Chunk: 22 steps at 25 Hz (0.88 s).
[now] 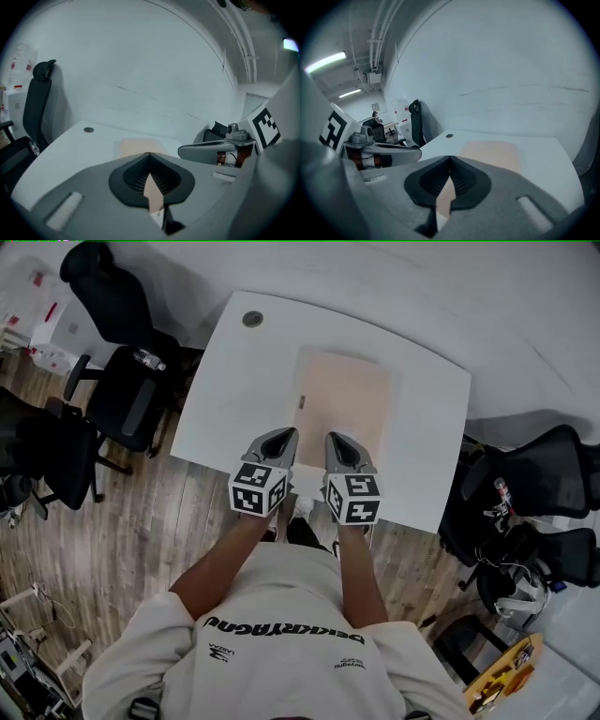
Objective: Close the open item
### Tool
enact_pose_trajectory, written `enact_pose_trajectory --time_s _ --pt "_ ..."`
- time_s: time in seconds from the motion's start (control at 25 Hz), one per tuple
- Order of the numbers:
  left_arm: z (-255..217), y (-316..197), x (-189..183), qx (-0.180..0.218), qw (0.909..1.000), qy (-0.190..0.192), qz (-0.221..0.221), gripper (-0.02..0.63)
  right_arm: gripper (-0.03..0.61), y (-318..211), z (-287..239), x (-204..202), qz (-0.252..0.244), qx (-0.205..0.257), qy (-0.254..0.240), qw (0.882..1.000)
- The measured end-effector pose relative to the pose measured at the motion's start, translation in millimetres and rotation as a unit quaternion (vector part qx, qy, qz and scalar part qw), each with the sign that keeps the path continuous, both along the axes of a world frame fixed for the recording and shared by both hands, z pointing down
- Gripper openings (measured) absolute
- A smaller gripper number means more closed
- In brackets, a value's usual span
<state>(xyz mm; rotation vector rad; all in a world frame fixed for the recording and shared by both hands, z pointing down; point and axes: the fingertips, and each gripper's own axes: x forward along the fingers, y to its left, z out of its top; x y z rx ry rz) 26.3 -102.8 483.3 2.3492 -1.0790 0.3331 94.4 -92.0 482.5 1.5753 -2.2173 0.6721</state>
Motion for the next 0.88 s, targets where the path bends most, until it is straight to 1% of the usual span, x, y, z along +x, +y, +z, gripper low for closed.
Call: enact_pose_trajectory --time_s 0.28,0.56,0.88 --pt "-23.6 9.3 -0.8 0.030 0.9995 0.004 0.011 0.003 0.000 9.3 -24.8 2.1 0.017 0.032 -0.004 0.999" --pt "-47.7 19.4 0.0 0.061 0.9980 0.006 0.017 0.003 0.000 19.0 -46.9 3.3 0.024 0.058 -0.004 0.998" --pt "-71.2 23.4 2.0 0.086 0.9959 0.020 0.018 0.003 0.000 26.2 -72.7 3.2 0.028 0.090 -0.001 0.996"
